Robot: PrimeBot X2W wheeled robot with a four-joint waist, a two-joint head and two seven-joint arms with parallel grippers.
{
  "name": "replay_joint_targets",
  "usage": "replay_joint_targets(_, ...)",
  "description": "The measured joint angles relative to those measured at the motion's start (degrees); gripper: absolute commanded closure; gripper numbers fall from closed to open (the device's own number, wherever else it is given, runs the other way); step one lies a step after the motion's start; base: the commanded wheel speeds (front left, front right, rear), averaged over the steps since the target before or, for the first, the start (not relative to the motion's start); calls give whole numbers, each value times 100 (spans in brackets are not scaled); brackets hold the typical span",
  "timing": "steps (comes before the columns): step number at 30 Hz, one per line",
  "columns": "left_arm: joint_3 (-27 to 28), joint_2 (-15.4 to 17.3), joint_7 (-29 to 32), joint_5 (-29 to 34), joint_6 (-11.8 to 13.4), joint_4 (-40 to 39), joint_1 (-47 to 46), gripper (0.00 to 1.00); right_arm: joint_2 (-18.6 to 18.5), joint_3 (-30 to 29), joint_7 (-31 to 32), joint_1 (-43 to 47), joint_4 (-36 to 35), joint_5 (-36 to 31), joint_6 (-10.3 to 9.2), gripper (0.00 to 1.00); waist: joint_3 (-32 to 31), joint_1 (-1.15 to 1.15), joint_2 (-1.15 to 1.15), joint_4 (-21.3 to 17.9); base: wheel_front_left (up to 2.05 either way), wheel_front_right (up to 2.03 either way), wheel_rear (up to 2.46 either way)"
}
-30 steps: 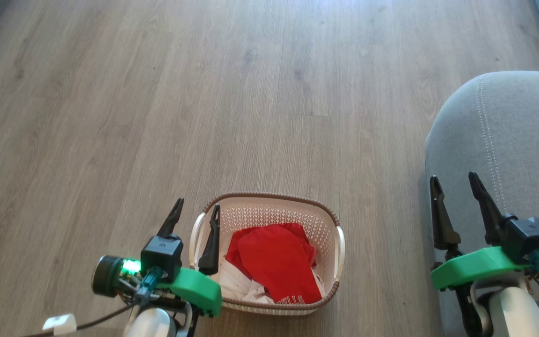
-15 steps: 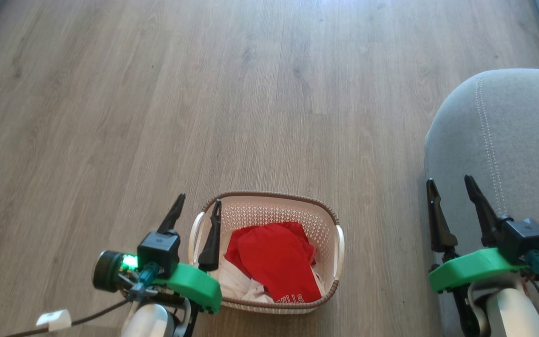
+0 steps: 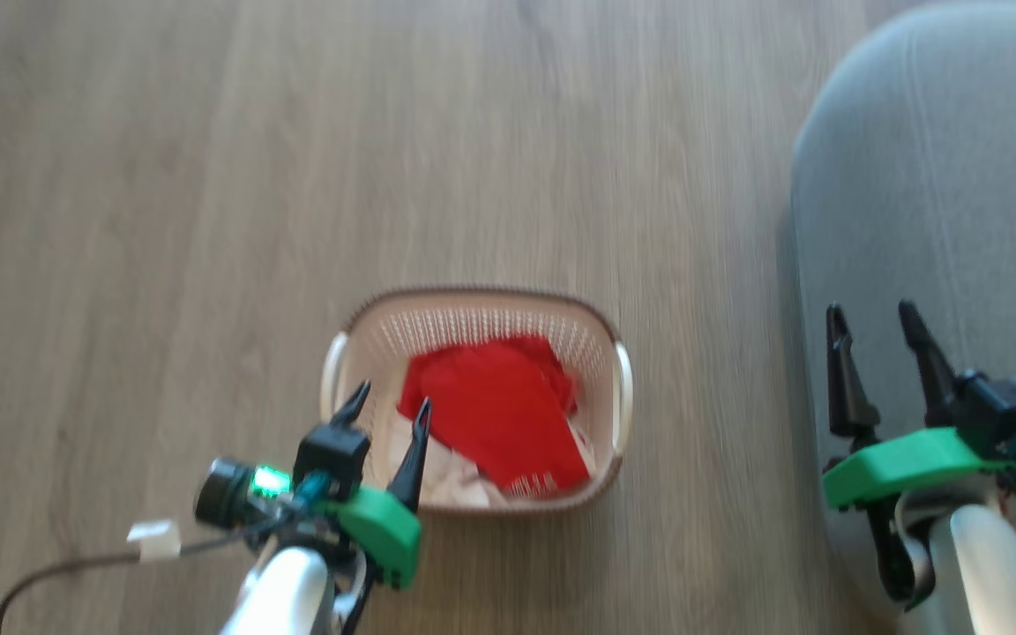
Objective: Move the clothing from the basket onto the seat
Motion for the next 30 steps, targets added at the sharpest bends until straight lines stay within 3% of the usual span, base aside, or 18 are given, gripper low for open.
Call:
replay_joint_targets(10, -65, 70, 0, 497, -446, 1014, -1354, 0, 0, -105, -3, -427, -153, 54, 0, 0, 1544, 1, 0, -444, 0, 0, 0)
replay_joint_targets(14, -379, 320, 0, 972, -439, 1466, -1887, 0, 0, -45, -5, -556, -213, 244, 0, 0, 2115, 2, 0, -679, 0, 0, 0)
replay_joint_targets(21, -734, 628, 0, 1189, -482, 2232, -2822, 0, 0, 181, -5, -759, -393, 513, 1, 0, 3026, 1, 0, -1107, 0, 0, 0)
replay_joint_targets(25, -1089, 925, -3, 1515, -559, 2780, -3330, 0, 0, 511, -58, -876, -487, 593, -4, 0, 3501, 0, 0, -1367, 0, 0, 0)
replay_joint_targets(30, -1173, 1127, -19, 1483, -579, 3365, -3742, 0, 10, 942, -66, -950, -603, 717, -3, 0, 3957, 0, 0, -1735, 0, 0, 0)
